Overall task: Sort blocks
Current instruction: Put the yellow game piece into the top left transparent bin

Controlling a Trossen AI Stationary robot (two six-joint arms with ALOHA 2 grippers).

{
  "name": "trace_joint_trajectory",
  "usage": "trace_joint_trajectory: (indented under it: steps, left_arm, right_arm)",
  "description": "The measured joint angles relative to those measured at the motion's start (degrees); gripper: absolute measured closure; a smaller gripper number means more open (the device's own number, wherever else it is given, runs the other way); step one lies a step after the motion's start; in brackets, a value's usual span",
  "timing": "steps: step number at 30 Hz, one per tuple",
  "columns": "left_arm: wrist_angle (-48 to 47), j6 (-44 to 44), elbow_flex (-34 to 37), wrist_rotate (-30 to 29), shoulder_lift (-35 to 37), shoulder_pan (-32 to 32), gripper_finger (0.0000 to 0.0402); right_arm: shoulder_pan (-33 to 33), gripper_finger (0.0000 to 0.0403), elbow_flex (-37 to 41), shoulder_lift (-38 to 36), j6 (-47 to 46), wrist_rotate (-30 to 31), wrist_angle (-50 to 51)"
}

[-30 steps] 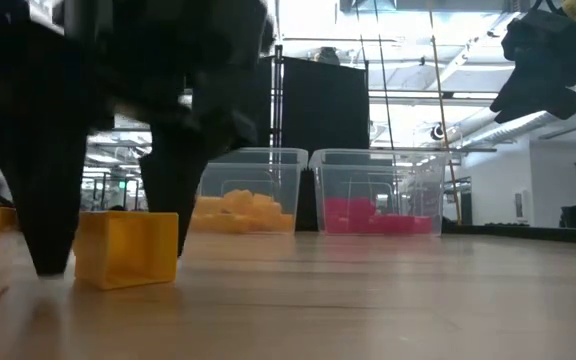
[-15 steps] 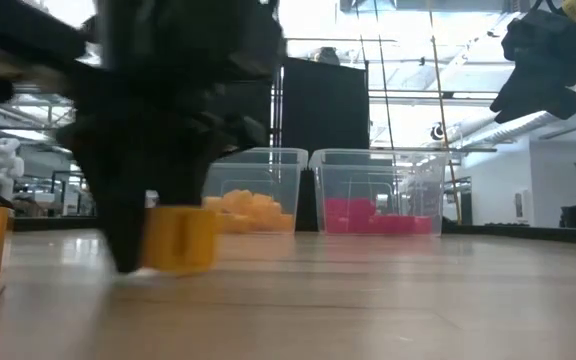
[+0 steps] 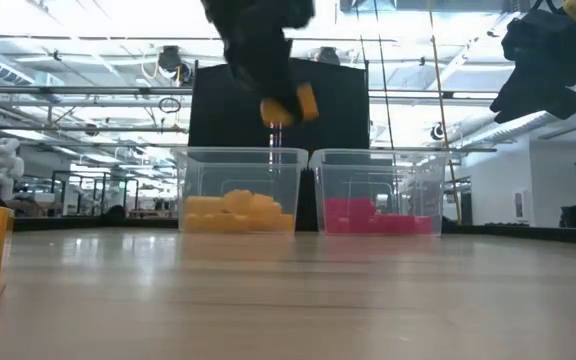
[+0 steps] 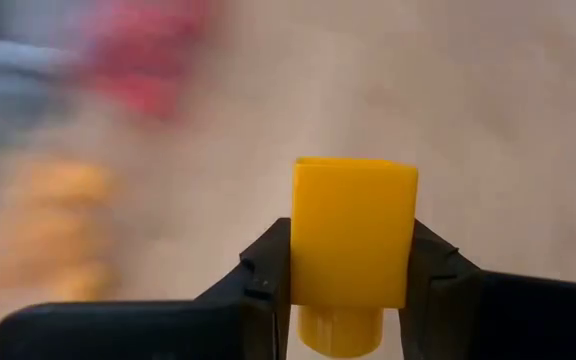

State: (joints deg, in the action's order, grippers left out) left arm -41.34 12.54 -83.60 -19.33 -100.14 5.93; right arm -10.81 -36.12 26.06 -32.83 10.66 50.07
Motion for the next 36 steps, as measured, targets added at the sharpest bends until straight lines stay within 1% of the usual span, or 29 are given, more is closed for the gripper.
trace_joint_trajectory:
  steps: [5,6,8,11,14,16,18,20,21,24,29,33,36]
  left_arm:
    - [-0.1,5.9,0.0,-11.8,11.6,-11.5,0.0318]
    - [0.0,6.9,-0.1,-13.7,13.7,-13.9,0.0318]
    - [0.1,8.0,-0.2,-15.4,17.0,-19.3,0.0318]
    - [-0.9,8.2,-0.2,-14.8,18.9,-27.0,0.0318]
    - [-2.9,8.2,0.0,-8.7,18.5,-33.3,0.0318]
    - [-3.2,8.1,0.2,-5.0,16.7,-36.1,0.0318]
    - [-4.9,7.4,0.4,-3.9,14.4,-38.5,0.0318]
    - [-5.2,5.5,0.6,-3.0,12.2,-40.0,0.0318]
    - [-4.6,4.9,0.5,-1.6,11.3,-40.6,0.0316]
    - [-4.6,2.4,0.5,4.6,8.7,-41.8,0.0297]
    - [-6.1,1.5,0.5,6.5,6.0,-41.7,0.0238]
    - [-8.1,-1.8,0.3,7.5,5.7,-40.2,0.0184]
    - [-13.8,-4.5,-2.9,7.4,5.7,-38.3,0.0150]
  right_arm:
    - [0.0,0.0259,0.0,0.0,0.5,0.0,0.0]
    - [0.0,0.0259,0.0,0.0,0.5,0.0,0.0]
    - [0.0,0.0259,0.0,0.0,0.7,0.0,0.0]
    - [0.0,0.0259,0.0,0.0,0.9,0.0,0.0]
    - [0.0,0.0259,0.0,0.0,0.8,0.0,0.0]
    - [0.0,0.0259,0.0,0.0,0.8,0.1,0.0]
    - [0.0,0.0259,0.0,0.0,0.7,0.0,0.0]
    - [0.0,0.0259,0.0,0.0,0.5,0.1,0.0]
    - [0.0,0.0259,0.0,0.0,0.5,0.1,0.0]
    - [0.0,0.0259,0.0,0.0,-0.4,0.1,0.0]
    - [0.0,0.0259,0.0,0.0,-1.0,0.1,0.0]
    - [0.0,0.0259,0.0,0.0,-1.0,0.1,0.0]
    - [0.0,0.0259,0.0,0.0,-1.0,0.0,0.0]
